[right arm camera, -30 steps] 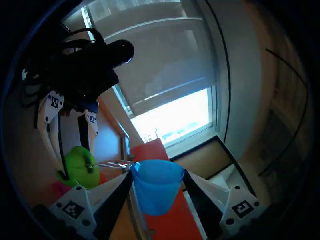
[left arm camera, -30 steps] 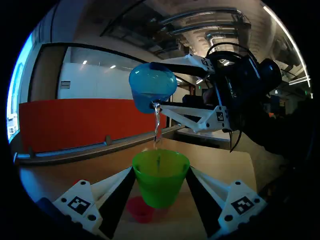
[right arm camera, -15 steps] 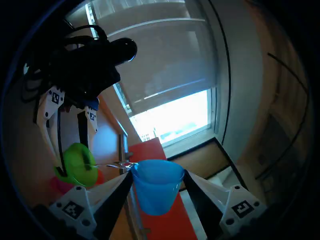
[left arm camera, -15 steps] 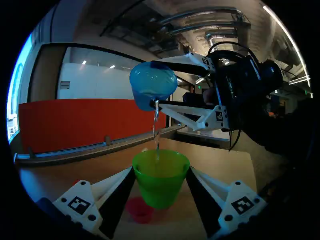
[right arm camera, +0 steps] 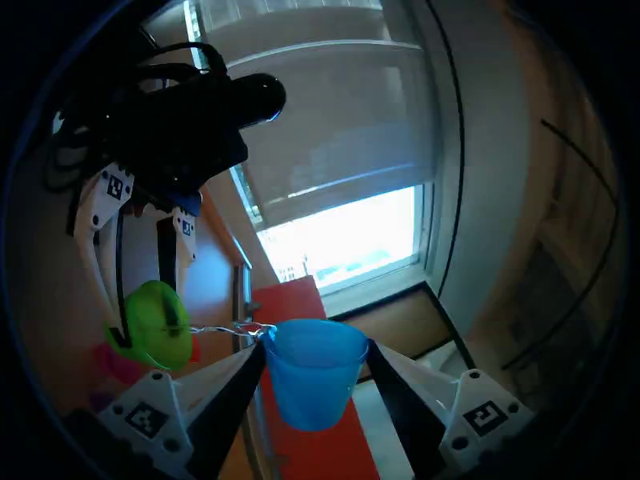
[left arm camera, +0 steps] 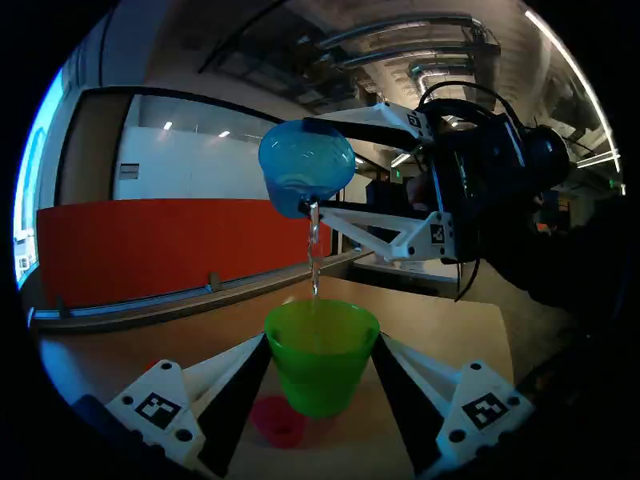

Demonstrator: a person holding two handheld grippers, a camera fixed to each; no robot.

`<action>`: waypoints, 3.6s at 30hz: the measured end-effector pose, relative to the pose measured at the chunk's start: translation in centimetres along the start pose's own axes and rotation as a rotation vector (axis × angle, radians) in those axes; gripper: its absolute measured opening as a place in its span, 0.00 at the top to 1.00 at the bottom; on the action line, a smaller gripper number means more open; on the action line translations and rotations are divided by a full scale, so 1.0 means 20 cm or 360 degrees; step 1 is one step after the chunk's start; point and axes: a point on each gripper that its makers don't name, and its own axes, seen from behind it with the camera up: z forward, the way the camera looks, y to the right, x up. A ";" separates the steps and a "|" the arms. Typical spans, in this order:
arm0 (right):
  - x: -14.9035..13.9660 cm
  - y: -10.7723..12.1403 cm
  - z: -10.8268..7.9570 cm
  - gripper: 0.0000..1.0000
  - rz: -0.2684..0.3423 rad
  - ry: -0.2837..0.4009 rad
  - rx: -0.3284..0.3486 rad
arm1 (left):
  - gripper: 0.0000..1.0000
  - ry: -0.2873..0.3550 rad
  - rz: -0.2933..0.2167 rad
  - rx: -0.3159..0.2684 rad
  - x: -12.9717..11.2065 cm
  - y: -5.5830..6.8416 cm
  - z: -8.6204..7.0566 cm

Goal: Pour water

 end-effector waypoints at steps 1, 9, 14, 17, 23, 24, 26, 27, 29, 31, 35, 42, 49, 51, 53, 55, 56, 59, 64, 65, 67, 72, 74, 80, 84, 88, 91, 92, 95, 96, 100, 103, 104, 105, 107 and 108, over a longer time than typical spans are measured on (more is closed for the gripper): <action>0.00 0.00 0.00 0.07 -0.0009 -0.0002 0.0000 | 0.14 0.0000 0.0000 0.0000 0.00 0.00 0.00; 0.01 0.02 0.00 0.07 -0.0069 -0.0006 -0.0009 | 0.14 0.0002 0.0003 -0.0003 0.01 0.01 0.00; 0.02 0.03 0.00 0.07 -0.0103 -0.0012 -0.0020 | 0.14 0.0004 0.0004 -0.0005 0.01 0.02 0.00; 0.02 0.03 0.00 0.07 -0.0118 -0.0010 -0.0024 | 0.14 0.0004 0.0003 -0.0006 0.01 0.02 0.00; 0.03 0.05 0.01 0.07 -0.0156 -0.0012 -0.0033 | 0.14 0.0006 0.0003 -0.0003 0.01 0.01 0.00; 0.03 0.06 0.01 0.07 -0.0162 -0.0013 -0.0035 | 0.14 0.0006 0.0003 -0.0002 0.01 0.01 0.00; 0.03 0.06 0.01 0.07 -0.0174 -0.0011 -0.0037 | 0.14 0.0008 0.0002 -0.0002 0.01 0.01 0.00; 0.03 0.06 0.01 0.07 -0.0179 -0.0011 -0.0038 | 0.14 0.0008 0.0001 -0.0002 0.01 0.01 0.00; 0.03 0.06 0.01 0.07 -0.0191 -0.0012 -0.0038 | 0.14 0.0008 0.0001 -0.0003 0.01 0.01 0.00; 0.03 0.07 0.01 0.07 -0.0202 -0.0012 -0.0038 | 0.14 0.0008 0.0001 -0.0003 0.01 0.01 0.00; 0.03 0.07 0.01 0.07 -0.0220 -0.0012 -0.0035 | 0.14 0.0009 0.0000 -0.0003 0.01 0.01 0.00; 0.04 0.07 0.02 0.07 -0.0263 -0.0013 -0.0030 | 0.14 0.0012 -0.0001 -0.0006 0.02 0.01 0.00; 0.05 0.09 0.03 0.07 -0.0293 -0.0010 -0.0029 | 0.14 0.0016 -0.0001 -0.0007 0.03 0.01 0.00; 0.05 0.09 0.03 0.07 -0.0303 -0.0011 -0.0028 | 0.14 0.0018 -0.0001 -0.0008 0.03 0.02 -0.01; 0.05 0.09 0.03 0.07 -0.0318 -0.0013 -0.0026 | 0.14 0.0019 -0.0001 -0.0008 0.03 0.02 -0.01; 0.05 0.09 0.03 0.07 -0.0332 -0.0015 -0.0025 | 0.14 0.0020 -0.0001 -0.0009 0.03 0.02 -0.01; 0.05 0.09 0.03 0.07 -0.0341 -0.0017 -0.0025 | 0.14 0.0020 -0.0001 -0.0010 0.03 0.02 -0.01; 0.05 0.10 0.04 0.07 -0.0357 -0.0018 -0.0023 | 0.14 0.0021 -0.0002 -0.0012 0.03 0.02 0.00; 0.05 0.10 0.05 0.07 -0.0376 -0.0016 -0.0019 | 0.14 0.0022 -0.0004 -0.0012 0.03 0.02 0.00; 0.05 0.10 0.05 0.07 -0.0381 -0.0016 -0.0018 | 0.14 0.0022 -0.0004 -0.0010 0.03 0.02 0.00; 0.06 0.09 0.05 0.07 -0.0390 -0.0015 -0.0018 | 0.14 0.0021 -0.0004 -0.0008 0.03 0.02 0.00; 0.05 0.09 0.06 0.07 -0.0419 -0.0017 -0.0013 | 0.14 0.0018 -0.0007 -0.0005 0.02 0.01 0.01; 0.05 0.09 0.06 0.07 -0.0438 -0.0023 -0.0014 | 0.14 0.0016 -0.0008 -0.0005 0.02 0.01 0.01; 0.05 0.08 0.06 0.07 -0.0475 -0.0026 -0.0013 | 0.14 0.0017 -0.0010 -0.0004 0.02 0.01 0.02; 0.05 0.09 0.06 0.07 -0.0492 -0.0024 -0.0013 | 0.14 0.0020 -0.0012 -0.0003 0.02 0.01 0.02; 0.06 0.09 0.06 0.07 -0.0513 -0.0021 -0.0012 | 0.14 0.0020 -0.0012 0.0002 0.02 0.01 0.01; 0.06 0.09 0.06 0.07 -0.0527 -0.0021 -0.0013 | 0.14 0.0020 -0.0012 0.0003 0.02 0.01 0.02; 0.06 0.09 0.06 0.07 -0.0529 -0.0022 -0.0013 | 0.14 0.0020 -0.0013 0.0003 0.02 0.01 0.02; 0.06 0.09 0.06 0.07 -0.0531 -0.0020 -0.0012 | 0.14 0.0021 -0.0013 0.0003 0.02 0.01 0.02; 0.06 0.09 0.06 0.07 -0.0531 -0.0020 -0.0011 | 0.14 0.0022 -0.0013 0.0003 0.02 0.01 0.02; 0.06 0.09 0.05 0.07 -0.0532 -0.0020 -0.0011 | 0.14 0.0022 -0.0012 0.0004 0.03 0.01 0.02; 0.07 0.09 0.05 0.07 -0.0523 -0.0020 -0.0011 | 0.14 0.0023 -0.0012 0.0004 0.04 0.01 0.02; 0.07 0.09 0.05 0.07 -0.0516 -0.0019 -0.0011 | 0.14 0.0024 -0.0012 0.0004 0.04 0.01 0.02; 0.07 0.09 0.05 0.07 -0.0508 -0.0018 -0.0012 | 0.14 0.0024 -0.0012 0.0004 0.03 0.01 0.02; 0.07 0.09 0.04 0.07 -0.0476 -0.0017 -0.0016 | 0.14 0.0023 -0.0012 0.0007 0.03 0.01 0.02; 0.07 0.09 0.04 0.07 -0.0458 -0.0017 -0.0018 | 0.14 0.0022 -0.0011 0.0008 0.03 0.01 0.02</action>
